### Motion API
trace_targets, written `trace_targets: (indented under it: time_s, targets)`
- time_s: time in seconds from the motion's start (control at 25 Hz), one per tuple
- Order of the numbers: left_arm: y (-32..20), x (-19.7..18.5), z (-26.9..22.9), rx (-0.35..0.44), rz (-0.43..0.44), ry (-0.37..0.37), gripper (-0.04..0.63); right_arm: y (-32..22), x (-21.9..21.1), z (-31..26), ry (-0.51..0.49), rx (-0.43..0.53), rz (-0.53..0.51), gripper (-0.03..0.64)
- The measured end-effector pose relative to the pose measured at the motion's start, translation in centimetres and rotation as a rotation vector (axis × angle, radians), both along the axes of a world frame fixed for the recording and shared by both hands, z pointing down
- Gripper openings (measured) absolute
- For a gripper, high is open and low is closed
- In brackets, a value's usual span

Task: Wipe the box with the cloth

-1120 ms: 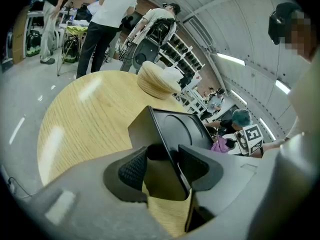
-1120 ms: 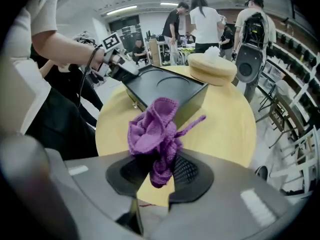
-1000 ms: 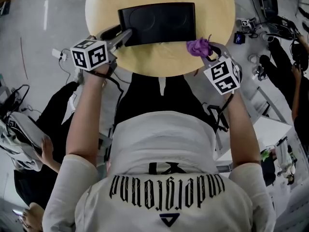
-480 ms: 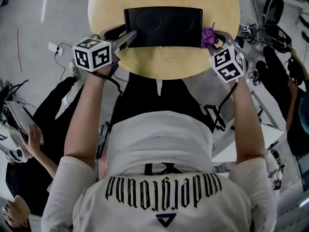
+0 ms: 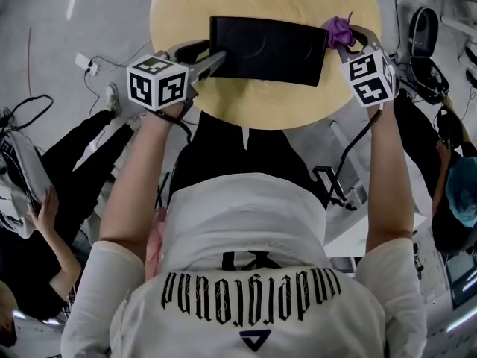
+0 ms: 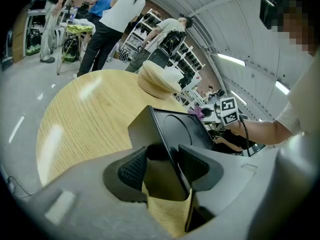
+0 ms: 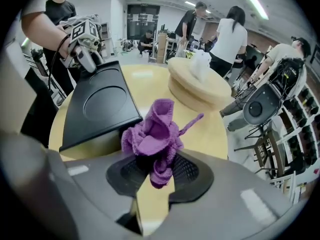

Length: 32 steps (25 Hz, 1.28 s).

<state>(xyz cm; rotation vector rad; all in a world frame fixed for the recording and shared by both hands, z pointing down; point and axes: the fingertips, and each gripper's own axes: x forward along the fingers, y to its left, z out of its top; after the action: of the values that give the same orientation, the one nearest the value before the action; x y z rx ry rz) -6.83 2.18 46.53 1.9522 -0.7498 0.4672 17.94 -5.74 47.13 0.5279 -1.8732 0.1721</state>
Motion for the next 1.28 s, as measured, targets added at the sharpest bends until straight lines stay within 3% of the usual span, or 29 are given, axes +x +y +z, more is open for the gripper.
trace_targets:
  time_s: [0.4,0.72,1.0,1.28]
  targets:
    - [0.8,-1.2,0.4,0.004,-0.010,-0.011,0.212,11.7,-1.0,-0.7,-0.106,-0.102,-0.056,0.106]
    - [1.1,-1.1,0.7,0.007,-0.028,-0.027,0.212,17.5,-0.2,-0.5,-0.129,-0.168,-0.108,0.106]
    - [0.9,-0.7,0.4,0.007,-0.014,-0.022,0.212,13.1,0.3,0.1,-0.056,-0.125,-0.173,0.106]
    - [0.5,-0.8,-0.4,0.003,-0.012,0.002,0.213,4.5,-0.4,-0.1,0.065,-0.066,-0.349,0.106]
